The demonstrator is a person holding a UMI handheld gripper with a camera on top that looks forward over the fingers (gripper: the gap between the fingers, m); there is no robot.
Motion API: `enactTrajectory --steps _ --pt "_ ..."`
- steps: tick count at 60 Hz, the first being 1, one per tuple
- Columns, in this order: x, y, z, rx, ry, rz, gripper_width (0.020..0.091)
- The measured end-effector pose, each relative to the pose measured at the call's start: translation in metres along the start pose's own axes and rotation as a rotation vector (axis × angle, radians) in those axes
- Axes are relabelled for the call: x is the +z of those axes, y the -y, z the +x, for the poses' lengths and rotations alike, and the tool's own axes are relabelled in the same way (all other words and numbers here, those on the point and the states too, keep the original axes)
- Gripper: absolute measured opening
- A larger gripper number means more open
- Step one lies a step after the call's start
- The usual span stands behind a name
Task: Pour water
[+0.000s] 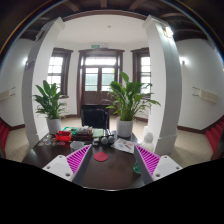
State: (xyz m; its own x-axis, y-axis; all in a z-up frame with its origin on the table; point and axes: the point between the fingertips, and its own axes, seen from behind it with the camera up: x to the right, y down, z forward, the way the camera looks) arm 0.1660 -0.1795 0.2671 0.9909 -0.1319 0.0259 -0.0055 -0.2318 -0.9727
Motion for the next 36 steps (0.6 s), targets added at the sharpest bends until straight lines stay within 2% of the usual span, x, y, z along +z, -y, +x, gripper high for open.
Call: enactTrajectory --steps 7,8,10,15,22,36 --pt "0.011 -0.023 0.010 -0.057 0.026 0.053 0.0855" --pt "0.008 -0.008 0.007 -0.057 0.028 0.055 0.0853" --pt "0.019 -0.040 0.018 -0.063 0.026 0.059 0.0850" --pt "0.032 -0.078 0.048 -0.041 0.005 0.032 0.0853" --pt "0.055 -0.108 0.092 -0.019 -0.012 0.010 0.0853" --pt "0.126 -0.115 0.153 -0.064 -0.056 0.040 0.0855"
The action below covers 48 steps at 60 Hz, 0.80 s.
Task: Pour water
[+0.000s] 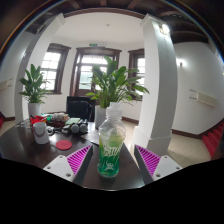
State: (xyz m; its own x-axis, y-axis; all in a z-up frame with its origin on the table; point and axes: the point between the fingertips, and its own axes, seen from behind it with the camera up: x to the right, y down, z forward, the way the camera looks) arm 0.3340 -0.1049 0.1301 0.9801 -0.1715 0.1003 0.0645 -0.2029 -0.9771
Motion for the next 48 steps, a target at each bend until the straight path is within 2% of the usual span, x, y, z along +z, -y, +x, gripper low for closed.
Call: enactTrajectory --steps 10,14,18,22,29,35,37,38,48 --pt "0.051 -0.001 -0.004 0.022 0.034 0.019 0.0859" --pt "0.065 0.005 -0.006 0.027 0.037 0.040 0.0835" --pt "0.078 0.007 -0.008 0.022 0.041 0.047 0.0746" --pt "0.086 0.009 -0.009 0.022 0.032 0.059 0.0608" --pt "0.091 0.013 -0.009 0.027 0.039 0.075 0.0553" --pt "0.089 0.011 -0.009 0.042 0.025 0.083 0.0405" --pt "0.089 0.011 -0.008 0.035 0.021 0.085 0.0400" --pt "0.089 0.011 -0.008 0.035 0.020 0.085 0.0355" --pt "0.089 0.011 -0.008 0.005 0.008 0.066 0.0356"
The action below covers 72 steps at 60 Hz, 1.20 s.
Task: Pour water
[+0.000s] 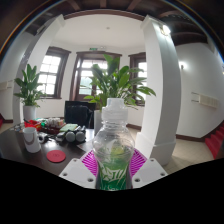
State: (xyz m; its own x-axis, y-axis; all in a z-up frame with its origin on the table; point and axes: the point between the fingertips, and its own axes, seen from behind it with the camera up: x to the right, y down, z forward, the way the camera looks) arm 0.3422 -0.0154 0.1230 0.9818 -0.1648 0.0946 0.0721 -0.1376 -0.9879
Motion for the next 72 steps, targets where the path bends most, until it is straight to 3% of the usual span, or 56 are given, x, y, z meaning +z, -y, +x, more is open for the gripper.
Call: enactTrajectory --steps 17,38,57,58,59,61,62,72 --pt "0.034 0.036 -0.050 -0.633 -0.026 -0.012 0.0356" --pt "0.085 0.067 -0.181 -1.381 0.057 0.098 0.0357" --pt "0.110 0.087 -0.241 -1.963 -0.058 0.215 0.0354" --pt "0.111 0.087 -0.243 -1.986 -0.064 0.222 0.0319" --pt "0.111 0.087 -0.245 -2.010 -0.071 0.227 0.0355" --pt "0.113 0.088 -0.249 -2.054 -0.080 0.239 0.0356" --pt "0.113 0.087 -0.250 -2.070 -0.083 0.242 0.0324" --pt "0.118 0.084 -0.261 -2.132 -0.083 0.247 0.0357"
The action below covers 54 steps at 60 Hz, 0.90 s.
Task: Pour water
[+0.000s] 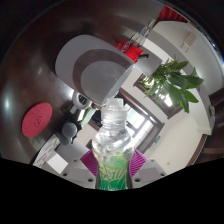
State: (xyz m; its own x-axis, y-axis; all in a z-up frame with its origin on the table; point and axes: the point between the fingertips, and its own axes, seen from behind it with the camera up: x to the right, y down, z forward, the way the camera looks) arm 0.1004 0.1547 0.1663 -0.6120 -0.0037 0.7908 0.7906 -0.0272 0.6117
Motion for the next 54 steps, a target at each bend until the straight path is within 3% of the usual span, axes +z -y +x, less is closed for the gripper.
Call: enactTrajectory --steps 1,4,8,9,10,17,30,41,54 --pt "0.000 -0.001 0.000 -0.002 -0.003 -0.003 0.0328" --pt "0.001 -0.001 0.001 -0.008 -0.006 -0.004 0.0357" --pt "0.000 0.000 0.003 -0.010 -0.017 0.003 0.0328" --pt "-0.001 -0.001 0.003 -0.011 -0.018 0.001 0.0356" --pt "-0.002 -0.002 0.003 -0.008 -0.019 0.000 0.0328" --pt "-0.007 -0.008 0.009 0.138 -0.019 0.013 0.0357" --pt "-0.025 0.004 -0.002 1.051 0.173 0.020 0.0355" --pt "-0.025 0.010 0.014 1.773 0.309 0.111 0.0358" --pt "-0.016 0.020 0.001 2.050 0.341 0.162 0.0355"
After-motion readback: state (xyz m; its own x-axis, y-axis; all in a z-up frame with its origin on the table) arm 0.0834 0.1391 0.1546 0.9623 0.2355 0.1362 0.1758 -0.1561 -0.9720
